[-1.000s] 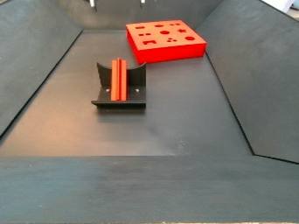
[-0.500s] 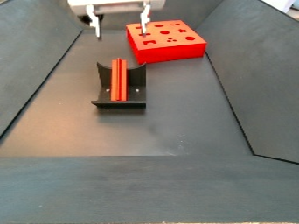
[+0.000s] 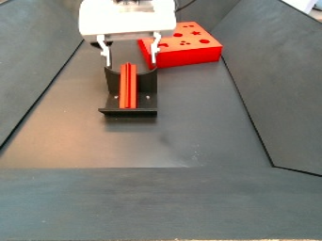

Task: Pick up the star object. Move up. Place the star object on the fixture. Regrasp the star object. Move to above the board. Insert the star object.
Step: Regrasp the star object, then move to above the board.

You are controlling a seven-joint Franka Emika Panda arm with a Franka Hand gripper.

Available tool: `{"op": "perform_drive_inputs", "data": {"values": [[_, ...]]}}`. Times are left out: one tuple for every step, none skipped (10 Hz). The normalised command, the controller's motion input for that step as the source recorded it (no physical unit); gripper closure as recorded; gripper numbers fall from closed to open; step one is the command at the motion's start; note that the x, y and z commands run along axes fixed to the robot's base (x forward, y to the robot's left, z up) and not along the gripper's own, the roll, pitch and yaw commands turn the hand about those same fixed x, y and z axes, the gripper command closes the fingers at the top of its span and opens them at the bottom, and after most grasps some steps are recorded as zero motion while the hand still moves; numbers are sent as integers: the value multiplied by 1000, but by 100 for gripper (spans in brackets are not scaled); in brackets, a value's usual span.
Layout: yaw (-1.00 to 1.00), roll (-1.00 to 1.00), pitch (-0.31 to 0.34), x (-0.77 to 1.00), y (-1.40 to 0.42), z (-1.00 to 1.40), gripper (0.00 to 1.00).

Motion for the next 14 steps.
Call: {"op": "perform_drive_inputs", "data": {"values": [[-1, 64, 6, 104, 6, -734, 0], [12, 59, 7, 85, 0, -553, 0], [21, 56, 9, 78, -1, -415, 0], [26, 56, 8, 78, 0, -324, 0], [34, 51, 20, 38, -12, -193, 0], [33, 54, 12, 16, -22, -170, 0], [36, 54, 12, 17, -21, -169, 0], [37, 54, 12, 17, -21, -169, 0], [0, 0, 0, 0, 0, 0, 100], [3, 147, 209, -256, -81, 1000, 100], [6, 140, 206, -257, -82, 1000, 100], [40, 82, 173, -249, -79, 1000, 100], [100, -24, 141, -228, -66, 1000, 100], [115, -43, 124, -222, -65, 1000, 100]]}}
